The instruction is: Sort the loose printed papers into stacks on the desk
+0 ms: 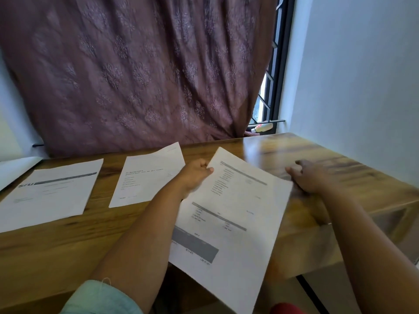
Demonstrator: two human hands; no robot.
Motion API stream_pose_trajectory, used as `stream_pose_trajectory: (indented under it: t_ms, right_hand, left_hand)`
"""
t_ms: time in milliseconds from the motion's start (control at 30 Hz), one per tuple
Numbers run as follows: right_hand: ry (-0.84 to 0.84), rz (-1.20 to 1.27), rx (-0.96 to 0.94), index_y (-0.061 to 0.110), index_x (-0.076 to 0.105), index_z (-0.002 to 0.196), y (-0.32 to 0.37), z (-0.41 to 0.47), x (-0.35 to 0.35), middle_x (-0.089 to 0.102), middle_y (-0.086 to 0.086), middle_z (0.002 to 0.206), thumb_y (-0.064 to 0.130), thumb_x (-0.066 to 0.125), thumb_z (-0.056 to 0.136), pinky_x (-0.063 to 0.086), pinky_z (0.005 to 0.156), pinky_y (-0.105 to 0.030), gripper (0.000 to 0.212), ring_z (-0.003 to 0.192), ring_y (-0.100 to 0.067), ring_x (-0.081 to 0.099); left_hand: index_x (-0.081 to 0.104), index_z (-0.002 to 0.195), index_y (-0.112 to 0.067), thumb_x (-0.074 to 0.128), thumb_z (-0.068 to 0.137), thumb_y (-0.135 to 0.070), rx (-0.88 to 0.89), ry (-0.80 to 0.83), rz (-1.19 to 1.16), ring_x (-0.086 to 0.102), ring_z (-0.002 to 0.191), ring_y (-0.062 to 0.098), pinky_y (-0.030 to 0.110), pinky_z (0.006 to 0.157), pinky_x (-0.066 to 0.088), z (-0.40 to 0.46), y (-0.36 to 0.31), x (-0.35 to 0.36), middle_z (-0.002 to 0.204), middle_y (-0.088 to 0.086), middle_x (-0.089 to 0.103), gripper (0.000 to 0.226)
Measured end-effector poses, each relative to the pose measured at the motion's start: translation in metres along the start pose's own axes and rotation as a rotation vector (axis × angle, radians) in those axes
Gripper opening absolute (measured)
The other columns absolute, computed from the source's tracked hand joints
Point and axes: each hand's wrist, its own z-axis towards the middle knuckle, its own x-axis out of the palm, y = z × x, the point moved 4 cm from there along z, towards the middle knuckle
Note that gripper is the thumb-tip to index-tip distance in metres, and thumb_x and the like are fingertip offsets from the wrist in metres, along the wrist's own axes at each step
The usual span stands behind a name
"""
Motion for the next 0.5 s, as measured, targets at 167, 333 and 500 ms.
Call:
stream_pose_trajectory:
  t_ms: [167,333,500]
  right_hand:
    - [0.271,1.121,0.065,0.015,0.065,0.107,0.043,-0.057,0.012,0.070,-0.012,0.103,0.048,0.050,0.097,0.053,0.087,-0.041,0.038,0.089,-0.027,0.065]
    - [0.426,0.807,-0.085,0.023,0.048,0.131,0.053,-0.050,0.036,0.066,-0.008,0.119,0.018,0.060,0.095,0.051,0.096,-0.047,0.038,0.105,-0.029,0.065]
    - [0.235,1.045,0.008,0.022,0.050,0.133,0.061,0.002,0.026,0.063,-0.010,0.119,0.012,0.057,0.096,0.055,0.088,-0.054,0.039,0.104,-0.032,0.063]
  left_hand:
    - [0.064,0.112,-0.014,0.051,0.102,-0.021,-0.059,-0.311,-0.195,0.067,0.094,0.023,0.033,0.074,0.055,-0.002,0.000,-0.033,0.106,0.002,0.070,0.018]
    - [0.064,0.109,-0.015,0.050,0.102,-0.025,-0.134,-0.538,-0.431,0.067,0.092,0.028,0.043,0.080,0.057,-0.003,0.007,-0.050,0.108,0.006,0.069,0.019]
    - [0.058,0.126,-0.015,0.060,0.097,-0.025,-0.150,-0.209,-0.439,0.068,0.100,0.028,0.041,0.077,0.059,0.004,0.003,-0.009,0.121,0.009,0.068,0.031]
